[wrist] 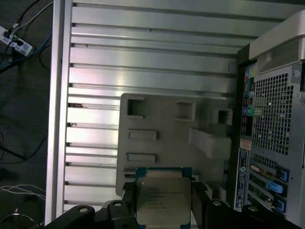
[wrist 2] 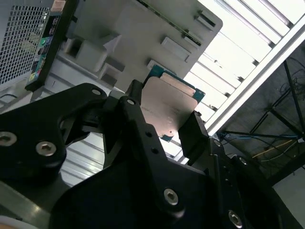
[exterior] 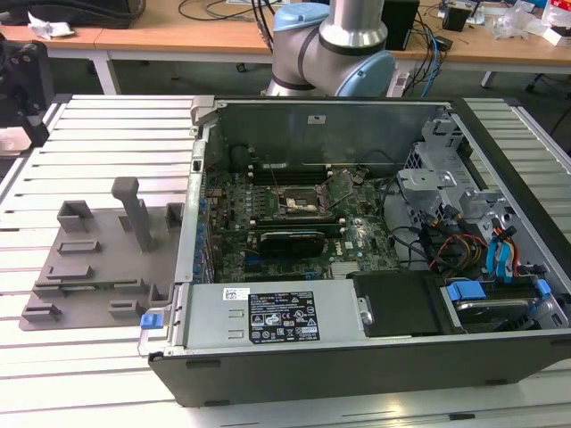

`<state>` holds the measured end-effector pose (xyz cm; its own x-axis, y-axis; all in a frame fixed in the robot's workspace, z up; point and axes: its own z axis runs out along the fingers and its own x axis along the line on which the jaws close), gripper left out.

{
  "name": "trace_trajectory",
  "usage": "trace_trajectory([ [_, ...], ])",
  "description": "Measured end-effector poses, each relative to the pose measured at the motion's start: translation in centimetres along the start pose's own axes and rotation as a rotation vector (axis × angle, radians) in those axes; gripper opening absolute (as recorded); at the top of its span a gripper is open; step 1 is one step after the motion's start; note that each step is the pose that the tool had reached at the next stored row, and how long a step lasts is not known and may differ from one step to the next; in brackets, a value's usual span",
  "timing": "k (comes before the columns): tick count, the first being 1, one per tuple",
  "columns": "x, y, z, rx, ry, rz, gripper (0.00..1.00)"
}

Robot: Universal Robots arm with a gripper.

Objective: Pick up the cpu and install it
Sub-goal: 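Pick up the cpu and move it towards the insertion slot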

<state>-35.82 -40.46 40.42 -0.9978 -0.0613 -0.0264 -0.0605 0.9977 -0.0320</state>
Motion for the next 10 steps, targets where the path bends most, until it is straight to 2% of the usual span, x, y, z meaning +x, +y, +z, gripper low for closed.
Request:
trace_trajectory([
  [1, -0.65, -0.01, 0.06, 0.0000, 0.0001, 0.000, 0.55],
  [4, -2.01, -0.07, 0.12, 0.0000, 0.0000, 0.000, 0.55],
  [6, -2.46, -0.09, 0.13, 0.0000, 0.0001, 0.000, 0.55],
  [10, -4.56, -0.18, 0.19, 0.0000, 0.0001, 0.000, 0.55],
])
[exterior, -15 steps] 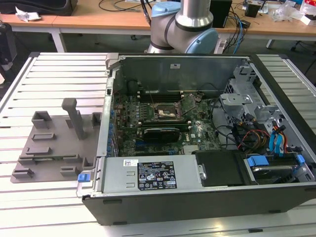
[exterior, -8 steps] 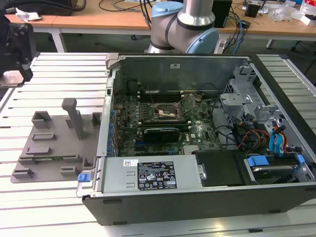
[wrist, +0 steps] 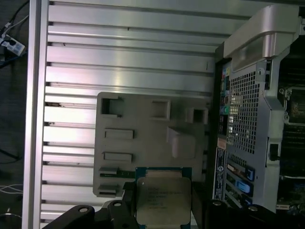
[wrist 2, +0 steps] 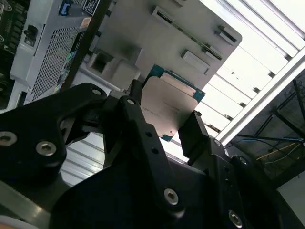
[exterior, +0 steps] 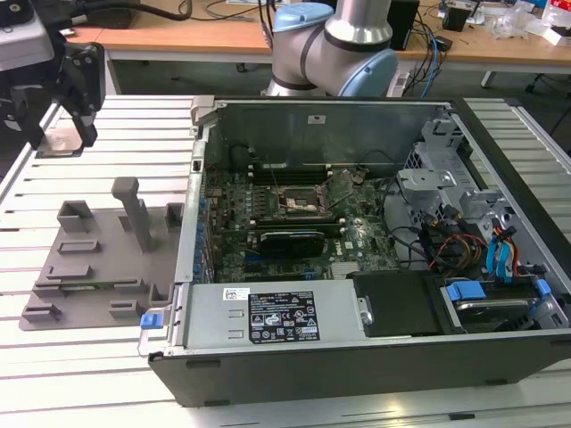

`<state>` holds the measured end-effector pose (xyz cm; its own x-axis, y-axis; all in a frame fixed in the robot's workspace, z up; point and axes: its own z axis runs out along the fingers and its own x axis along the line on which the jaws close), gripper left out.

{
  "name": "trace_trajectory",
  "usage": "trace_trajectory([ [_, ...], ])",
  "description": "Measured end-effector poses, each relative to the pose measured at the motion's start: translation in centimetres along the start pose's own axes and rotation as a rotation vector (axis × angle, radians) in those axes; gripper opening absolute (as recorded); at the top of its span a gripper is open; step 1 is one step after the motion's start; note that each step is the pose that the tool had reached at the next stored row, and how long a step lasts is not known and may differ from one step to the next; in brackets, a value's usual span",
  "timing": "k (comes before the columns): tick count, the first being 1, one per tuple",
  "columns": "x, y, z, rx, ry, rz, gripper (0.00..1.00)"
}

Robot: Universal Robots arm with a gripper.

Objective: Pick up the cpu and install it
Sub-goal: 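Pick up the cpu and move it towards the insertion slot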

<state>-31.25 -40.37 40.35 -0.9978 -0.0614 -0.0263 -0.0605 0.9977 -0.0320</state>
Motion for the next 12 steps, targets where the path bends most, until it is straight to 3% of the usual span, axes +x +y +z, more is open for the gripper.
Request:
trace_trajectory([
  [12, -3.33, -0.08, 0.09, 0.0000, -0.0001, 0.000, 0.55],
])
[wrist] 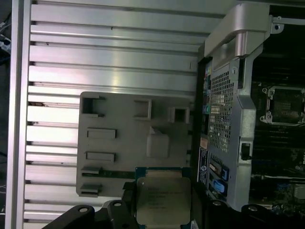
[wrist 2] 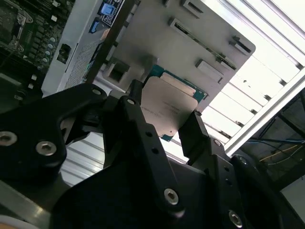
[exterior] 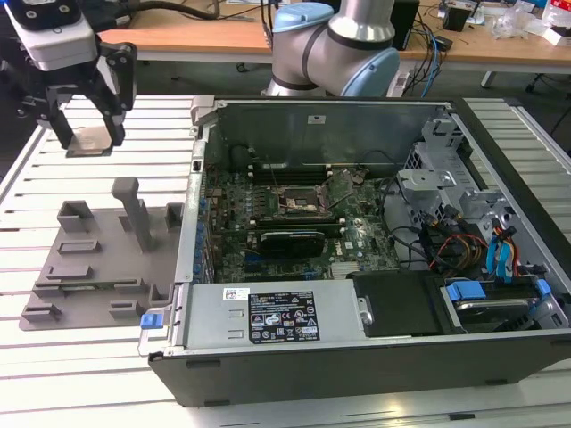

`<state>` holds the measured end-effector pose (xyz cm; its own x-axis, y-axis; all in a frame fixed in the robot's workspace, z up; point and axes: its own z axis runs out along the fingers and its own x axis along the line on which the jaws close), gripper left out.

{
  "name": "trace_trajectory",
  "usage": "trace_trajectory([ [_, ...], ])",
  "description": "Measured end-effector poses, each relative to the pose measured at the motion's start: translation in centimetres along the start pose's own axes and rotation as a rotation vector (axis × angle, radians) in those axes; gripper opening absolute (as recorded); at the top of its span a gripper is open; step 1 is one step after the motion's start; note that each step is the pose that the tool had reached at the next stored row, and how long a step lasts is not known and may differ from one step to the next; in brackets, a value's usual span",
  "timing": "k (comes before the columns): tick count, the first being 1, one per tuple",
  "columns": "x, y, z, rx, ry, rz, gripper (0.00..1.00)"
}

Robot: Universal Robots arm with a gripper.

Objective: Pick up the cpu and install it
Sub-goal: 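Pick up the cpu and move it towards the insertion slot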

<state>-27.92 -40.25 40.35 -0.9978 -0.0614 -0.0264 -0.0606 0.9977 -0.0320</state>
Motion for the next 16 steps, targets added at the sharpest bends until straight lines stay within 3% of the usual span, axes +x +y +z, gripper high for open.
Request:
trace_trajectory([
  [4, -1.39, -0.06, 0.04, 0.0001, 0.0000, 0.000, 0.55],
  [8, -2.13, -0.10, 0.06, 0.0001, 0.0000, 0.000, 0.55],
  [12, -3.89, -0.17, 0.11, 0.0001, 0.0001, 0.000, 0.55],
  [16, -4.72, -0.21, 0.14, 0.0000, 0.0000, 0.000, 0.55],
])
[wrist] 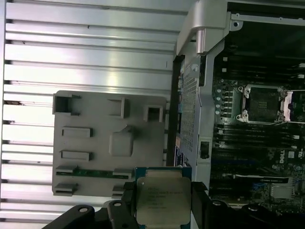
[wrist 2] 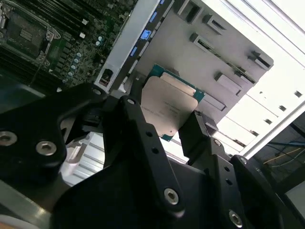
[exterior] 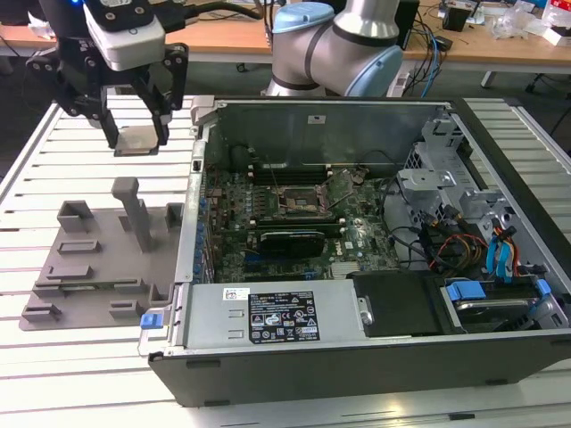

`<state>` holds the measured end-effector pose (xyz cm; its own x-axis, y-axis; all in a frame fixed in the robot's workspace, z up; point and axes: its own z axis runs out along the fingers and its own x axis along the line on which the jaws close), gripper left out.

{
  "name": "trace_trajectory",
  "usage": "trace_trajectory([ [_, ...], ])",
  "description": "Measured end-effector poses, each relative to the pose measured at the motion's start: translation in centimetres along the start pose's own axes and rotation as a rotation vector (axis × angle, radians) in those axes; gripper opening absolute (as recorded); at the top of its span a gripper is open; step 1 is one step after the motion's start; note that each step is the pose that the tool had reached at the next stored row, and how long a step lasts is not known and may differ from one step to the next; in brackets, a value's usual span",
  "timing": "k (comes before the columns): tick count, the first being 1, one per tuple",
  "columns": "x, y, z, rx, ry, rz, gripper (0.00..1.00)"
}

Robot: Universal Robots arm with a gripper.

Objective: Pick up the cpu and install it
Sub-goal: 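Pick up the cpu and move it towards the insertion slot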

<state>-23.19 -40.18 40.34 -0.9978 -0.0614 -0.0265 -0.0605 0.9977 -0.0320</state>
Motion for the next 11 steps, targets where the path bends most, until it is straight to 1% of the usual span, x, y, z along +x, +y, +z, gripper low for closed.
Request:
trace_trajectory([
  [4, -1.26, -0.04, 0.03, 0.0001, 0.0001, 0.000, 0.55],
  [9, -2.20, -0.07, 0.07, 0.0001, 0.0001, 0.000, 0.55],
  [11, -2.42, -0.08, 0.09, 0.0000, 0.0000, 0.000, 0.55],
])
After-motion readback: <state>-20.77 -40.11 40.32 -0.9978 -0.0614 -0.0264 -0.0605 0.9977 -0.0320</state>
